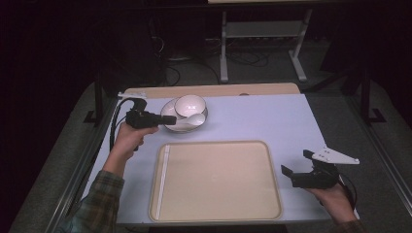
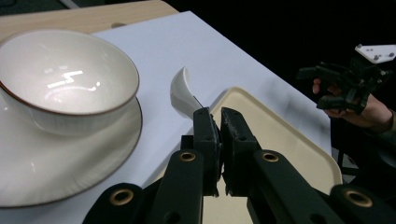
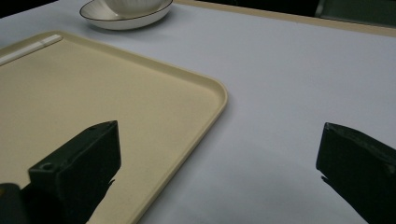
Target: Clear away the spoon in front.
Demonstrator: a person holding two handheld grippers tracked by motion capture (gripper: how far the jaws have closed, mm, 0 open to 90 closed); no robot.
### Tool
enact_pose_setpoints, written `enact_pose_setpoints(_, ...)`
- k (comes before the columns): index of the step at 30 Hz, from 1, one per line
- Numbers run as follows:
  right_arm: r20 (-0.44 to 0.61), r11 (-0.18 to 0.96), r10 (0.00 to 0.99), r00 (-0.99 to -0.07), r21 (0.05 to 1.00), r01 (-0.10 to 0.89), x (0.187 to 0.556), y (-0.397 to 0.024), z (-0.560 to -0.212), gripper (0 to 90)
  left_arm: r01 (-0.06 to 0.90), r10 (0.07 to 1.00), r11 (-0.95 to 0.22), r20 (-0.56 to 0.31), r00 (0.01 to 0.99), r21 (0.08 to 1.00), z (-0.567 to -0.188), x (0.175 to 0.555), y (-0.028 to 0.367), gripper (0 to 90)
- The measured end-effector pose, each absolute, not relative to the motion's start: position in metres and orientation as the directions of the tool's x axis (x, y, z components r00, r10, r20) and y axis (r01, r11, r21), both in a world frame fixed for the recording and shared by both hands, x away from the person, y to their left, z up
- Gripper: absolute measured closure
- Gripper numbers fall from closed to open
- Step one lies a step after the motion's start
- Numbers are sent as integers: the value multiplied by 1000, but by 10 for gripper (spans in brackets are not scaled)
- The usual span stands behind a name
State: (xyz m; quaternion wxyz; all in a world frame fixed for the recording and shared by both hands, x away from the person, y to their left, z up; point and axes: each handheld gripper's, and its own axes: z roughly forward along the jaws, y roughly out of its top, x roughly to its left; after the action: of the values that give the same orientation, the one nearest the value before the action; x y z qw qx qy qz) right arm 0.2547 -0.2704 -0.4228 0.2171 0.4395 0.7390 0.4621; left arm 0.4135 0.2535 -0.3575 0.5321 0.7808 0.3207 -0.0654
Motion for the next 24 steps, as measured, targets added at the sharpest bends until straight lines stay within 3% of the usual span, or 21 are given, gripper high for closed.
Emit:
enact_pose_setpoints(13,82,191,849,-523,873,448,255,-269,-423,0,603,447,-269,-457,769,751,-398,397,246,854)
enact_pose_setpoints(24,78,195,848,-524,873,446,254,-269,-423,0,621,438,-262,-482,759,739,-409,397,250,853)
